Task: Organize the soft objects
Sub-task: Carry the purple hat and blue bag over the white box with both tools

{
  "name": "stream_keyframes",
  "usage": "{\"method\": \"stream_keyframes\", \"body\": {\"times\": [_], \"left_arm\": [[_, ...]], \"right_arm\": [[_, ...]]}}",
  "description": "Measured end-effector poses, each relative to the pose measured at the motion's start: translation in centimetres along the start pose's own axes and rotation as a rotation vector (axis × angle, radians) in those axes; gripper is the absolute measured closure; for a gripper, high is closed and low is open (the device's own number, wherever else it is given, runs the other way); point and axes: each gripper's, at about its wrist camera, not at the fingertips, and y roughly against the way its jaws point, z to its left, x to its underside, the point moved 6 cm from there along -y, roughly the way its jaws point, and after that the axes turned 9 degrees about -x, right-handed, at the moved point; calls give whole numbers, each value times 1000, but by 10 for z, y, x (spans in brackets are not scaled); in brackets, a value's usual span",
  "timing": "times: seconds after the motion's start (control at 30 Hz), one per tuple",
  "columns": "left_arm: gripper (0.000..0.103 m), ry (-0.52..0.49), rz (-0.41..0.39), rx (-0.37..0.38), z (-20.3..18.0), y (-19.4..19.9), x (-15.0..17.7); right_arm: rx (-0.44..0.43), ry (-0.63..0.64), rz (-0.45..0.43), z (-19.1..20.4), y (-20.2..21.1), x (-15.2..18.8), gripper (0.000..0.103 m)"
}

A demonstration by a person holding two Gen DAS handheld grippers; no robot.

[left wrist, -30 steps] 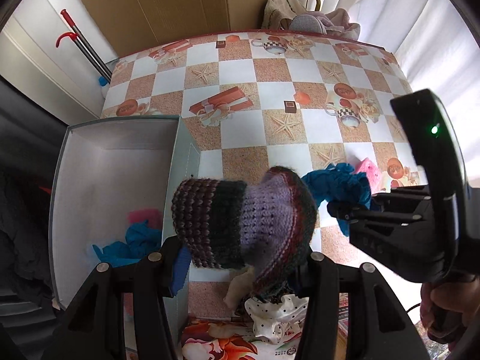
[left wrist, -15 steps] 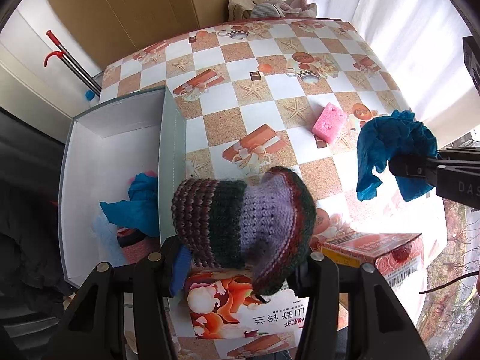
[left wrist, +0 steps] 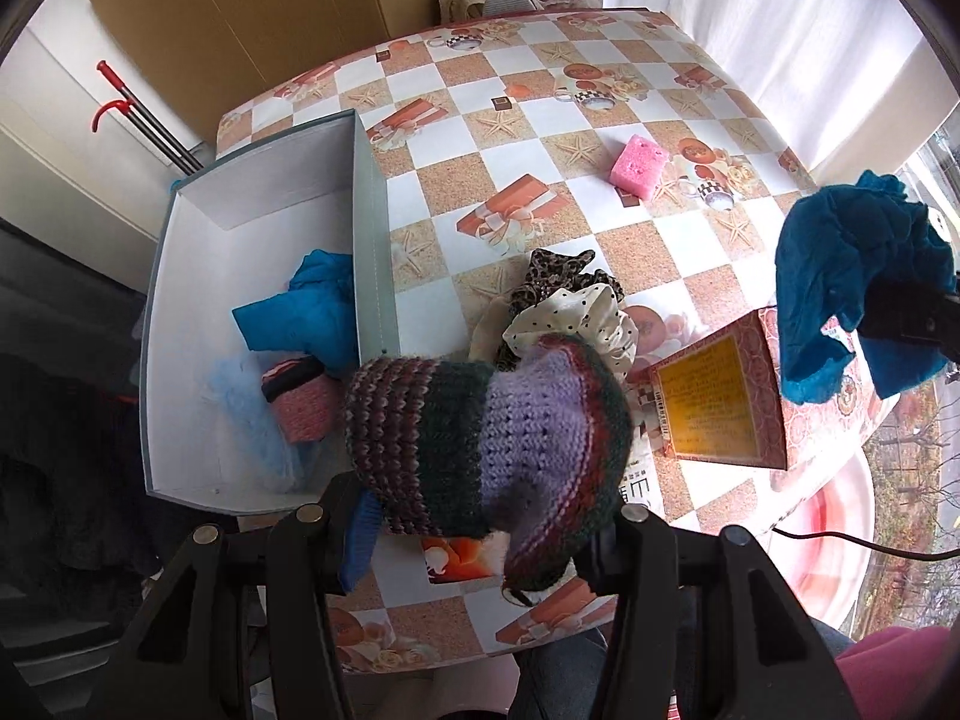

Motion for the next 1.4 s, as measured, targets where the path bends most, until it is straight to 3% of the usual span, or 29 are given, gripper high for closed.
{"method": "stream_keyframes", "body": {"times": [0.3, 0.77, 1.13, 1.4], "left_arm": [[47, 157, -17, -12, 55, 1, 19], [47, 395, -31, -77, 156, -13, 22], [47, 454, -15, -84, 177, -32, 14], [47, 477, 2, -83, 185, -43, 8]], "right_arm": [[-50, 129, 106, 68, -37, 20, 91], [-41, 275, 124, 147, -69, -31, 91], [-5, 341, 120, 183, -92, -84, 91], [2, 351, 138, 192, -108, -102, 91]]}}
